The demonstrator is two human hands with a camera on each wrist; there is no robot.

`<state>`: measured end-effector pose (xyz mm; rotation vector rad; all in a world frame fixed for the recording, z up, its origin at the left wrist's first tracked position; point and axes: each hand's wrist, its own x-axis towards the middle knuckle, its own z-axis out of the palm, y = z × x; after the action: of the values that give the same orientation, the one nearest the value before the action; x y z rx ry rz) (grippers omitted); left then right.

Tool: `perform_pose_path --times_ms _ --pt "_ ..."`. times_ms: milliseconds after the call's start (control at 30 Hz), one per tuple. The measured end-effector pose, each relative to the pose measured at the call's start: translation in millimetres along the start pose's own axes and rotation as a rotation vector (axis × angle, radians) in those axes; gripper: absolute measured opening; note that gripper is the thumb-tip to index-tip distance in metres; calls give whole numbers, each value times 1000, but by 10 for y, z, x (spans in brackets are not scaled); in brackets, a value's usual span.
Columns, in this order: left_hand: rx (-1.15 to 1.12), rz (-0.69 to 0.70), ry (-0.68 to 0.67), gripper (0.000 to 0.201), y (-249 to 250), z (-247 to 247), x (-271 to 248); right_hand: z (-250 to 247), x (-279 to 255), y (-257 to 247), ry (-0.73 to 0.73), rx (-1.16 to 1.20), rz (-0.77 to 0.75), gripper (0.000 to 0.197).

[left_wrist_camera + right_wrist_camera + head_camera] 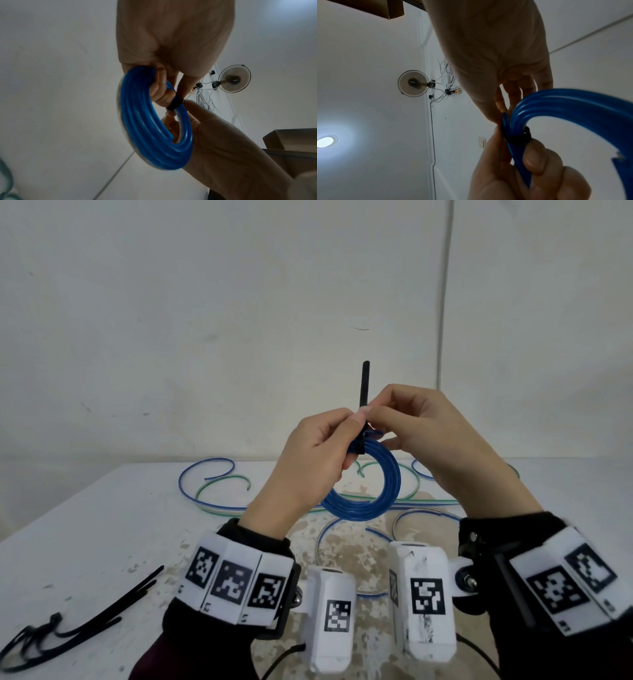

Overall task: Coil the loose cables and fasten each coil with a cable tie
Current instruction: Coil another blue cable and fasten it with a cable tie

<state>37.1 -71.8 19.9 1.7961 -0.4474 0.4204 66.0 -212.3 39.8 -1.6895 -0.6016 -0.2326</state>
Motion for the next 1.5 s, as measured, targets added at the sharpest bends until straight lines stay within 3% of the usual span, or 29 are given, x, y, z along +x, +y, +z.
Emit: perform_pose_path --times_ms 300,433,533,633,767,867,967,1133,1500 --pt "127 36 -25 33 53 -29 -25 63 43 58 160 23 30 15" --pt "162 -18 -60 31 74 -84 -39 55 31 65 94 -41 43 17" --pt "60 -110 -189 30 139 -138 -70 -61 -4 -31 2 -19 65 17" --pt "-115 -118 -246 24 119 -185 -78 -161 -30 -105 56 27 39 15" --pt "-149 -117 -163 21 45 -208 -69 -202 -64 -91 -117 -52 101 8" --pt "-157 -163 -104 19 25 -227 -54 -225 -75 -68 -250 -81 122 23" --pt "-126 -148 -89 20 8 -242 -37 -198 -65 -50 -219 -67 79 24" --pt "-119 -137 -83 24 36 -190 -39 -136 -21 -20 -66 5 1 2" --pt "-118 -224 86 28 68 -81 -7 1 -16 -33 93 -297 -335 15"
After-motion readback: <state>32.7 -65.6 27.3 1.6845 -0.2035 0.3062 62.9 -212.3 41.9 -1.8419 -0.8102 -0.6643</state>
